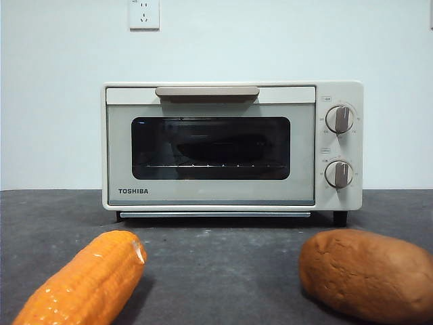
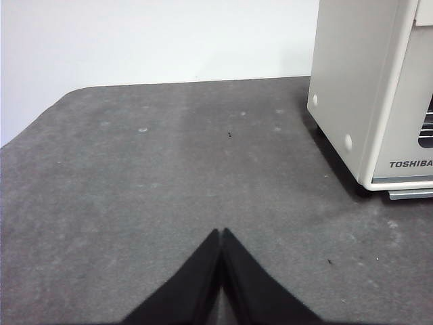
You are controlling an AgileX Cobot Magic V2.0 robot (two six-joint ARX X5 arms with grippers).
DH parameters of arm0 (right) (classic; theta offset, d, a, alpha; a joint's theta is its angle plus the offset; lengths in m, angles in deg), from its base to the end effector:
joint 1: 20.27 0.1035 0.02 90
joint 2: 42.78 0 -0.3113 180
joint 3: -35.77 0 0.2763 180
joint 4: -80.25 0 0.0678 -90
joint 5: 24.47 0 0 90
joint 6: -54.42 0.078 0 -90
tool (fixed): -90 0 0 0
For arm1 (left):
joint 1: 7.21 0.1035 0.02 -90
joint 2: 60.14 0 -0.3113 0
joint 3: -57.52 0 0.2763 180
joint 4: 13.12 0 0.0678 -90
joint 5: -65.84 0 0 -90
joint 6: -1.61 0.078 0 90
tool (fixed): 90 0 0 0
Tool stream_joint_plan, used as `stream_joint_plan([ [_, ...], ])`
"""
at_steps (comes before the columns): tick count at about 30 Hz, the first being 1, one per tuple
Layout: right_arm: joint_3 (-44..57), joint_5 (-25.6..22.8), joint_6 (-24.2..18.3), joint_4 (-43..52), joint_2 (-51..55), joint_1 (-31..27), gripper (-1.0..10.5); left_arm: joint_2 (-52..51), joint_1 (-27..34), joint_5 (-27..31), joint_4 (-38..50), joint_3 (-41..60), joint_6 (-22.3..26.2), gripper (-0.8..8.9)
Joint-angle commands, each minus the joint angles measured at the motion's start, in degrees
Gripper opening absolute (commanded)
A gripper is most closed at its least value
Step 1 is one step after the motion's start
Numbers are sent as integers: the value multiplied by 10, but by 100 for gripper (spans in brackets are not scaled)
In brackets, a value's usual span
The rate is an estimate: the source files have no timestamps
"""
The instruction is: Take the eggplant from the table,put the eggplant in the oven
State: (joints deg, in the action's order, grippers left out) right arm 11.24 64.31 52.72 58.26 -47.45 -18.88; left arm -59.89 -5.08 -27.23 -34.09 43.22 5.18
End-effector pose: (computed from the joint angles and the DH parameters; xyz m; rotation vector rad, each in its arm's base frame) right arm 0.1153 0.0011 0.2173 -0.0305 0.0371 0.0035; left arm 0.1214 0.0003 0.1544 0.0568 0.1201 -0.0201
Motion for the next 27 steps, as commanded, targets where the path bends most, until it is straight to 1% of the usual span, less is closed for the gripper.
stream_joint_plan([
  [1,24,2,-2,4,1,-1,4,-1,1,1,6,16,7,6],
  [4,54,2,6,4,7,-1,4,-1,1,1,6,16,7,6],
  [10,91,-3,6,3,38,-1,4,-1,1,1,6,16,7,6],
  [27,102,-3,6,4,45,-1,4,-1,1,1,6,16,7,6],
])
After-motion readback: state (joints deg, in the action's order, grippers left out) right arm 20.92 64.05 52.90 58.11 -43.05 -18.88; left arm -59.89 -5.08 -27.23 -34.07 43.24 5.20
